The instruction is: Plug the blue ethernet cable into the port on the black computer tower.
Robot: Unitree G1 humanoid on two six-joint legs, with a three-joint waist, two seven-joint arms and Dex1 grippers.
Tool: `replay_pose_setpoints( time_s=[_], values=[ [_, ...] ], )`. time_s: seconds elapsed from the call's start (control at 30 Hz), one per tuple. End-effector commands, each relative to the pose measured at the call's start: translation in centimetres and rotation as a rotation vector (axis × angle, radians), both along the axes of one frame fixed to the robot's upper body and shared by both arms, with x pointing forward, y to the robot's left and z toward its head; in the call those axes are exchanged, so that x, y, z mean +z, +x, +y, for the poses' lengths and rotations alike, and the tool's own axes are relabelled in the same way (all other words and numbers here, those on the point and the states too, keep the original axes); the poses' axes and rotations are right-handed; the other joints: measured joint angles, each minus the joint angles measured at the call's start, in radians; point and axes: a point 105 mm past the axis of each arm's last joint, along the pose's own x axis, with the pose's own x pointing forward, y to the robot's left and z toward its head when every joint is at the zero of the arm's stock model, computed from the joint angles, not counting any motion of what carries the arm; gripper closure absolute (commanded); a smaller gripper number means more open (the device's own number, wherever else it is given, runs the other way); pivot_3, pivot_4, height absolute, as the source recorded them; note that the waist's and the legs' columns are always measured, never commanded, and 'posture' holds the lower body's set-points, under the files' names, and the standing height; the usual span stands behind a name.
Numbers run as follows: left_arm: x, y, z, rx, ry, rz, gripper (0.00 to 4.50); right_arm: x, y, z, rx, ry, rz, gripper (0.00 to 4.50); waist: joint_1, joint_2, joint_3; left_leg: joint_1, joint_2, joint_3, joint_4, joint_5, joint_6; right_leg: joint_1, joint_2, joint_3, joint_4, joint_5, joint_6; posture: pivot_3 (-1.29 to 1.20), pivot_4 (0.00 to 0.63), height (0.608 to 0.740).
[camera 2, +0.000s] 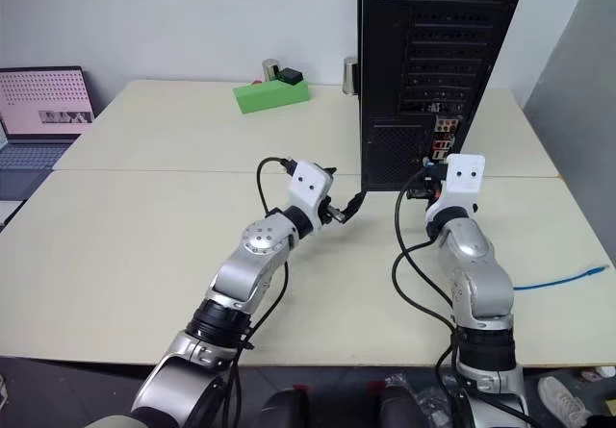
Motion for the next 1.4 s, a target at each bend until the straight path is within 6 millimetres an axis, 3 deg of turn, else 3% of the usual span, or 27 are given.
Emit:
replay_pose_setpoints(
  time_s=[0.03, 0.53, 1.4],
  values=[
    [1.7, -0.7, -1.5, -0.079, -0.015, -0.031, 0.23, 1.7, 0.5, -1.1, -0.051, 0.007, -0.072, 4.5, 0.0, 0.0, 0.0, 0.0, 0.0, 0.0, 0.0, 0.0, 0.0, 0.0, 0.0, 0.0, 0.0, 0.0, 0.0, 0.0, 0.15, 0.74],
    [3.0, -0.9, -3.1, -0.18, -0.022, -0.041, 0.23, 2.9, 1.8, -1.2, -0.044, -0.006, -0.106, 4.5, -0.001, 0.0, 0.0, -0.001, 0.0, 0.0, 0.0, 0.0, 0.0, -0.001, 0.0, 0.0, 0.0, 0.0, 0.0, 0.0, 0.15, 0.74],
    [2.6, -0.9, -2.8, -0.173, -0.004, -0.047, 0.23, 2.5, 3.0, -1.6, -0.056, 0.002, -0.09, 4.5, -0.001, 0.0, 0.0, -0.001, 0.0, 0.0, 0.0, 0.0, 0.0, -0.002, 0.0, 0.0, 0.0, 0.0, 0.0, 0.0, 0.15, 0.74]
  ],
)
